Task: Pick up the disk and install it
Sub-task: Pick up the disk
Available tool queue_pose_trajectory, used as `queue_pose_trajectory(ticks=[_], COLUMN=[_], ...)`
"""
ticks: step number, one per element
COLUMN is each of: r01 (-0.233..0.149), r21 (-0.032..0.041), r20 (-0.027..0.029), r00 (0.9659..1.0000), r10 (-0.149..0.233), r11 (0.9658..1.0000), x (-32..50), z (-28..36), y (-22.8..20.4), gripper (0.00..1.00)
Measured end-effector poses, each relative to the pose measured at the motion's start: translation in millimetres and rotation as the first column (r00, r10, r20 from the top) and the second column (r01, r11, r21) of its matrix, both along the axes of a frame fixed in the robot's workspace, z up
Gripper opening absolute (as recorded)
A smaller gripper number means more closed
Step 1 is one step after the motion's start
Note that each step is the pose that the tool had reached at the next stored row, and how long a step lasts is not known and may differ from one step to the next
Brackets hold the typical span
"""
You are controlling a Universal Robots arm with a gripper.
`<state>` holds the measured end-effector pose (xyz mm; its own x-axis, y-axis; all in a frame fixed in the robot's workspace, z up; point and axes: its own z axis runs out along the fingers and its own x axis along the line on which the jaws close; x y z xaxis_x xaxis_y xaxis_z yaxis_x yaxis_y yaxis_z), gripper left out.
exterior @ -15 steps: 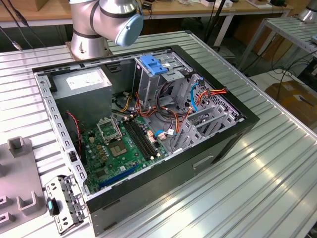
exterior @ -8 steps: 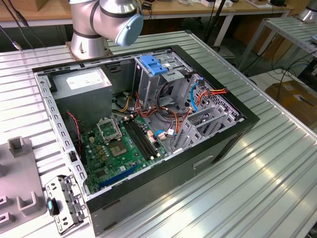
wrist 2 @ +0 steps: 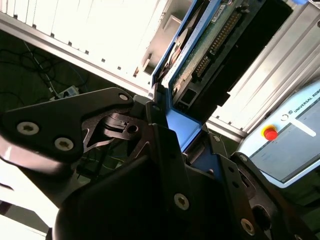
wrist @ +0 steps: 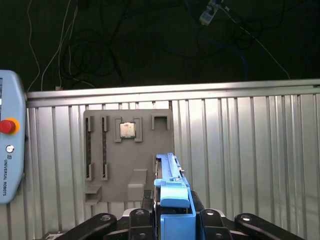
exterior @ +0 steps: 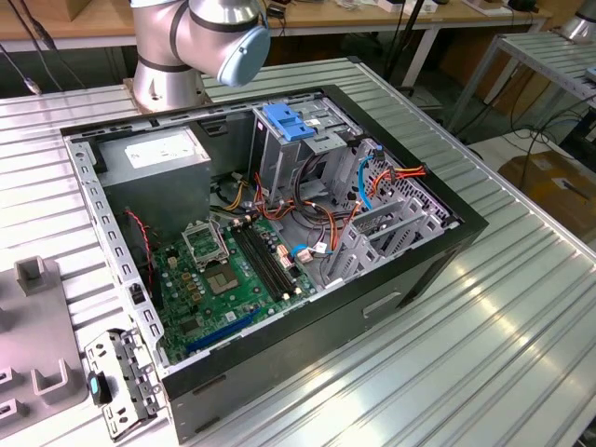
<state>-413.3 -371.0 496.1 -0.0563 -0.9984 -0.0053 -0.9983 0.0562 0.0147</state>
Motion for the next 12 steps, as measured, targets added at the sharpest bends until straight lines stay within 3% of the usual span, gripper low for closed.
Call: queue_pose_trajectory(ticks=[5, 12], r01=[0.0, 0.0], r21=[0.0, 0.0], r20=[0.0, -0.0001], r00=[1.0, 1.0], r10=[0.0, 0.0], r11=[1.0, 1.0], x=[5.6, 20.7], z=[0.0, 0.0], y=[0.0, 0.0], gripper=[0.37, 0.37])
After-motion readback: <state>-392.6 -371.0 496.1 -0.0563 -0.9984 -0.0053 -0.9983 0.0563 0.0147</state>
